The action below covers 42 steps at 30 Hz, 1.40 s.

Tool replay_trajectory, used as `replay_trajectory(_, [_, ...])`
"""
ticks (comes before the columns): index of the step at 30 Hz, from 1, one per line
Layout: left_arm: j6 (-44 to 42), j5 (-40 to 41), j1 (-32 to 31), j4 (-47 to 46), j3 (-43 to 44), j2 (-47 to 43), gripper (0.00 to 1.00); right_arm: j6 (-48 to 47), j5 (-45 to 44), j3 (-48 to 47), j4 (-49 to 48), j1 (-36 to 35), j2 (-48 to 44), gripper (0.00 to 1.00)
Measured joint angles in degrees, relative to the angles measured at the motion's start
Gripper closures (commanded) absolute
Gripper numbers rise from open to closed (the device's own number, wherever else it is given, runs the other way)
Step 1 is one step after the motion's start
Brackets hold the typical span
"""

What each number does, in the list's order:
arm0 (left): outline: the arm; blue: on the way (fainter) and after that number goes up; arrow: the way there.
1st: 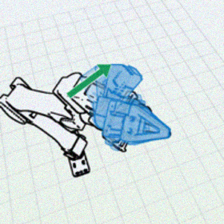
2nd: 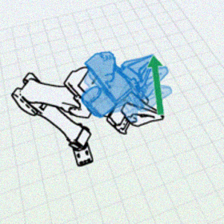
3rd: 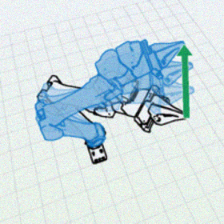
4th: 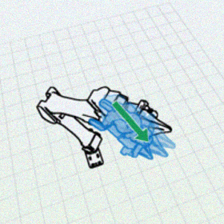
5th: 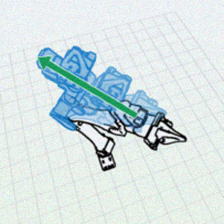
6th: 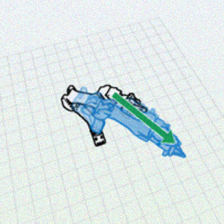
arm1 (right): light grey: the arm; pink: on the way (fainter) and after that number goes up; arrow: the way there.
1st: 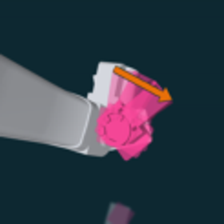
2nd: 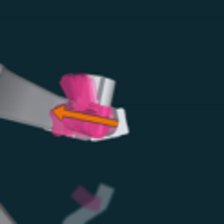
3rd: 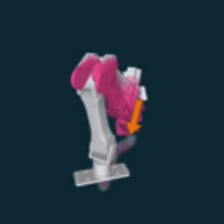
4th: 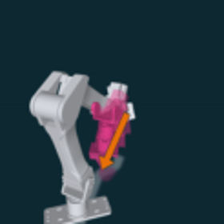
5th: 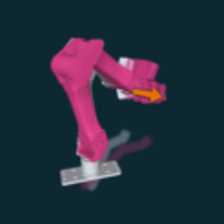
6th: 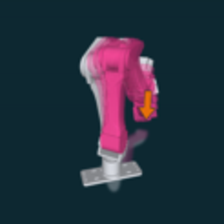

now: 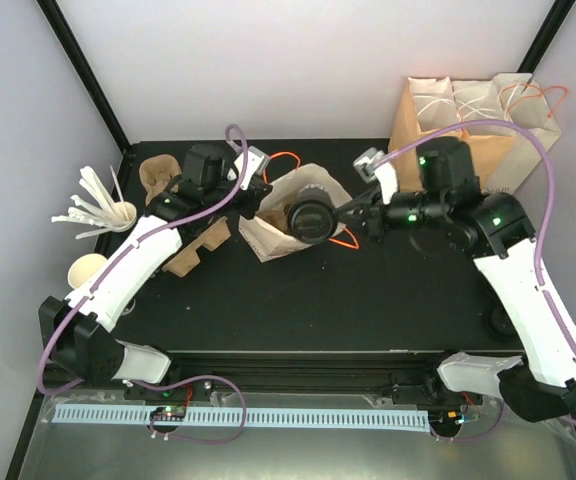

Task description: Pack the takeout coffee

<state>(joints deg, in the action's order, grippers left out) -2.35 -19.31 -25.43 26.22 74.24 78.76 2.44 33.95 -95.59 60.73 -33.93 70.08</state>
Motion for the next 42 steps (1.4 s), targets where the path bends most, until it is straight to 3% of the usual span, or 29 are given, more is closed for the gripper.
replay_trajectory(6, [4.28, 2.82, 2.27, 0.02, 0.02, 0.0, 0.98, 14.82, 13.14, 3.76, -5.07, 17.18, 1.66, 0.99])
replay_trajectory(15, [11.69, 4.96, 7.5, 0.22, -0.92, -0.24, 0.98, 42.71, 19.08, 24.87, -32.11, 34.14, -4.9, 0.99])
replay_trajectory(20, [15.19, 5.11, 7.98, -0.13, -1.6, -0.76, 0.98, 48.43, 17.42, 26.43, -38.84, 36.41, -6.62, 0.99])
replay_trajectory(25, [18.21, 4.57, 9.68, -0.13, -1.62, -0.76, 0.98, 51.63, 16.52, 40.59, -46.31, 36.7, -10.29, 0.99])
replay_trajectory(32, [19.74, 3.69, 10.43, -1.22, -2.45, -0.76, 0.98, 51.91, 16.15, 54.97, -50.51, 35.26, -1.62, 0.99])
replay_trajectory(40, [22.49, 0.7, 10.49, -5.4, -6.19, -1.7, 0.98, 49.22, 19.39, 58.82, -59.28, 32.89, 5.81, 0.98])
replay_trajectory(42, [22.73, 0.66, 10.47, -5.81, -6.69, -2.19, 0.98, 48.43, 19.82, 59.67, -61.24, 32.89, 7.28, 0.92])
